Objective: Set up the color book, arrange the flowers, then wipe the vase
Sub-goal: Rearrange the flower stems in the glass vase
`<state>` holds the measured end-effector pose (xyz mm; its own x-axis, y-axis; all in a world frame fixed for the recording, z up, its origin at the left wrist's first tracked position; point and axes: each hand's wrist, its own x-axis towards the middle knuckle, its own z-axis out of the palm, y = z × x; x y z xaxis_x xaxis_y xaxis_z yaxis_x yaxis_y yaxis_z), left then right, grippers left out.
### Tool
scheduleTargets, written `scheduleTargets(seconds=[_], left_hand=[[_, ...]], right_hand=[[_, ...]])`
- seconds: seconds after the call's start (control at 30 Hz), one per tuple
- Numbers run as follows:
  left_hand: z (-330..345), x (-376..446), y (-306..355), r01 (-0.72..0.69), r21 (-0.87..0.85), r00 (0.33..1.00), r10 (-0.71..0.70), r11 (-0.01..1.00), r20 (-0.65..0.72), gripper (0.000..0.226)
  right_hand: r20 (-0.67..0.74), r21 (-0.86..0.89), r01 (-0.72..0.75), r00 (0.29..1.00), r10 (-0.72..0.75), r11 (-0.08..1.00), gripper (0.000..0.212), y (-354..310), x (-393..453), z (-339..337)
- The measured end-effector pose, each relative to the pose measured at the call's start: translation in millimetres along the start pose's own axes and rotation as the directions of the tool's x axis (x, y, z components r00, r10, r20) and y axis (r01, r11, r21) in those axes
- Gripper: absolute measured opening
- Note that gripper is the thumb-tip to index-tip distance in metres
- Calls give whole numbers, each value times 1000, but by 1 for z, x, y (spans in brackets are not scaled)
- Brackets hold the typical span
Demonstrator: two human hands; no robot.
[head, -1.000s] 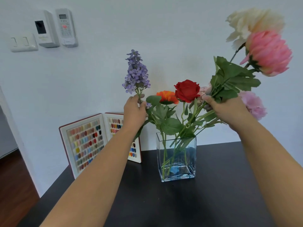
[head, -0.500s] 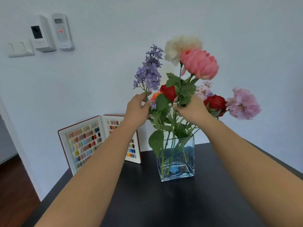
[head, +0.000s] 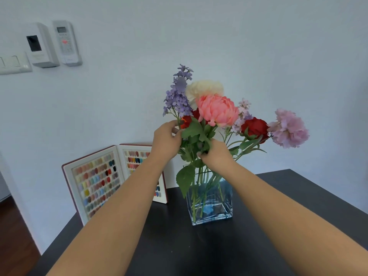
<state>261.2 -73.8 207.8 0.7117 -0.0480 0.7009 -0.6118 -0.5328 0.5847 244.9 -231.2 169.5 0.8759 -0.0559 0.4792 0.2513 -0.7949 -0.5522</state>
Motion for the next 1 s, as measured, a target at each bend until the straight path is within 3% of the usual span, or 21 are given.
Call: scheduleTargets(seconds=[0.27, 0.33, 0.47, 0.63, 0.7, 0.83, 0.93, 1.0], left_hand=[[11, -13, -14, -11, 133, 995, -2, 991, 96, 28], [13, -17, -19, 22, 105, 996, -30, 994, 83, 26], [13, -19, -22, 44, 69, 993, -51, 997, 104, 24], [17, -27, -17, 62, -51, 991, -56, 997, 125, 23], [17, -28, -15, 77, -91, 992, -67, 993, 108, 25], [15, -37, -16, 98, -136, 995, -95, 986, 27, 21], [16, -50, -17, 111, -156, 994, -112, 981, 2, 27], [16, -58, -15, 94, -177, 995, -100, 980, -22, 30]], right_hand=[[-11, 130, 67, 998, -66, 989, 25, 14, -10, -5], [9, 154, 84, 996, -86, 985, 28, 17, -11, -6], [13, 53, 68, 998, -69, 996, 10, 15, -9, -9], [-28, -17, 29, 999, -30, 999, 19, 7, -2, -5], [-32, -26, 17, 999, -18, 1000, 2, 4, -1, -2], [-44, -28, 30, 999, -31, 999, 20, 8, -8, 2], [-27, 102, 48, 999, -45, 994, 35, 15, -21, 1], [-48, 240, 67, 997, -57, 968, 34, 19, -31, 2]])
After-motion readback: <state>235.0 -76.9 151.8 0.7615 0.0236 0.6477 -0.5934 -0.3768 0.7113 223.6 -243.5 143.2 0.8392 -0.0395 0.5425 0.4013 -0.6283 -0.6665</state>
